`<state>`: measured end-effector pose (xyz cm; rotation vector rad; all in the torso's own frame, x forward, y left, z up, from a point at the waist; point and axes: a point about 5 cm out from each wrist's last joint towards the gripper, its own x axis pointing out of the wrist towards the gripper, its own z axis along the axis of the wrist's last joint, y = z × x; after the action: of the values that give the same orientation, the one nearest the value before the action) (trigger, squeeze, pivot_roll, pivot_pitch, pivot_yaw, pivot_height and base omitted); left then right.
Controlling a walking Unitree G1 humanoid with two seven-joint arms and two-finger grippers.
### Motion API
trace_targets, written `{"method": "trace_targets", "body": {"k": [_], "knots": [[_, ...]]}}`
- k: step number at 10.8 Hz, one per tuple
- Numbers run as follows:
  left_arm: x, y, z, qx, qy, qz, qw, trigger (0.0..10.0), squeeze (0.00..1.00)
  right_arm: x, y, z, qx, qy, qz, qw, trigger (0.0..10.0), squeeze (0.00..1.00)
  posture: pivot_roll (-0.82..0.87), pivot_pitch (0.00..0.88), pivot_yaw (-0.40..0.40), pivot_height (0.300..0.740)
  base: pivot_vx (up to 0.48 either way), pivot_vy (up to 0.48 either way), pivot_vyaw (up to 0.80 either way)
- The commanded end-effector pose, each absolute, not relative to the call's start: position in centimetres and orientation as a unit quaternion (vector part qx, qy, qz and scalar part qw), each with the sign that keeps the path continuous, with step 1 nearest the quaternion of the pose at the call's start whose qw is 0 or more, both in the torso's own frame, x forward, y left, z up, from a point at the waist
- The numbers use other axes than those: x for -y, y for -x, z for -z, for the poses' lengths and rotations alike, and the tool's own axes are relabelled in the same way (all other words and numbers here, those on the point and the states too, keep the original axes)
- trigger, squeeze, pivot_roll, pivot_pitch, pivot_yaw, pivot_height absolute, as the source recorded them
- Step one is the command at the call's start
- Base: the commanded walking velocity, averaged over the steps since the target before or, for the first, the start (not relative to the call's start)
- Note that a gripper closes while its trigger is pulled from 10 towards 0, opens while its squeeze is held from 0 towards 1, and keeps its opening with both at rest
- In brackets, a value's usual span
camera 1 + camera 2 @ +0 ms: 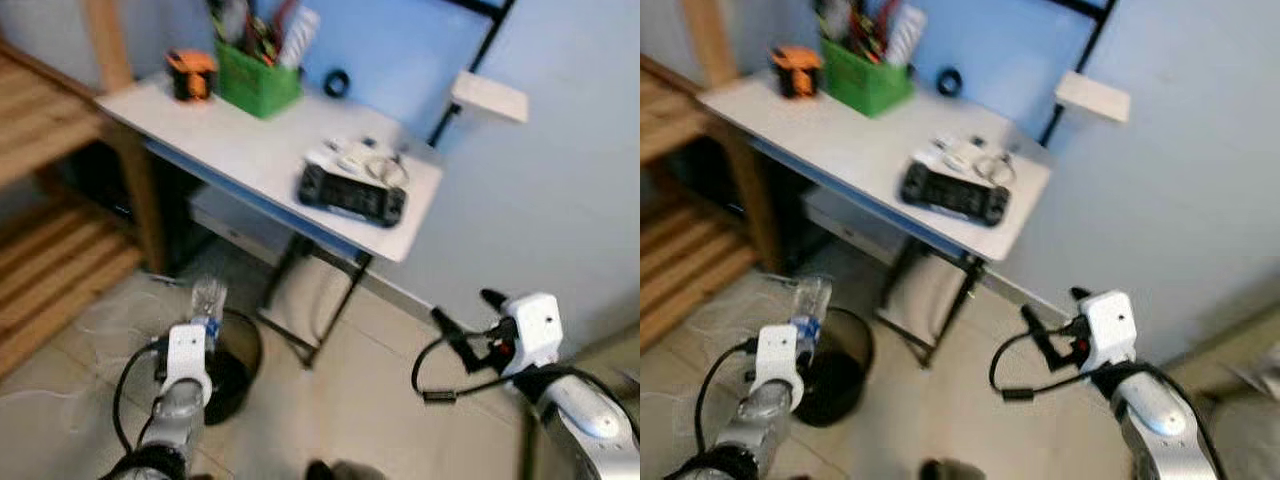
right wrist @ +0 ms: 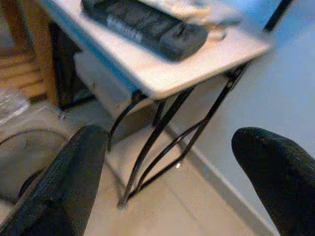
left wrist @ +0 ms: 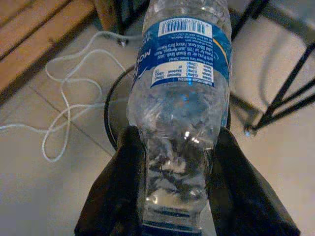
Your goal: Clean up the room
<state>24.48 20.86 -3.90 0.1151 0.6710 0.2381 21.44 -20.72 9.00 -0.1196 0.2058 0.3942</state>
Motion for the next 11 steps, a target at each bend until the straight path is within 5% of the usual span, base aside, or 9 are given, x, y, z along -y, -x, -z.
{"method": "trace_targets", "body": {"k": [1, 7, 8, 11], "knots": [[-20.6, -25.3, 3.4, -0.310, -0.065, -0.114, 0.942, 10.0, 0.00, 20.9, -20.9, -9.2, -0.116, 0.060, -0.205, 0.970, 10.0, 0.00, -0.24, 0.160, -0.198, 0.740, 0.000, 0.000, 0.00], [-22.5, -23.0, 4.7, -0.352, -0.073, -0.156, 0.920, 10.0, 0.00, 20.8, -18.4, -9.6, -0.167, 0.071, -0.253, 0.950, 10.0, 0.00, -0.28, 0.201, -0.271, 0.740, 0.000, 0.000, 0.00], [-22.6, -22.9, 4.8, -0.357, -0.077, -0.157, 0.918, 10.0, 1.00, 20.5, -18.4, -9.7, -0.169, 0.078, -0.267, 0.945, 10.0, 0.00, -0.28, 0.199, -0.269, 0.740, 0.000, 0.000, 0.00], [-23.6, -22.6, 4.8, -0.371, -0.085, -0.184, 0.906, 10.0, 1.00, 19.8, -16.7, -8.4, -0.222, 0.079, -0.351, 0.906, 10.0, 0.00, -0.28, 0.198, -0.262, 0.740, 0.000, 0.000, 0.00]]}}
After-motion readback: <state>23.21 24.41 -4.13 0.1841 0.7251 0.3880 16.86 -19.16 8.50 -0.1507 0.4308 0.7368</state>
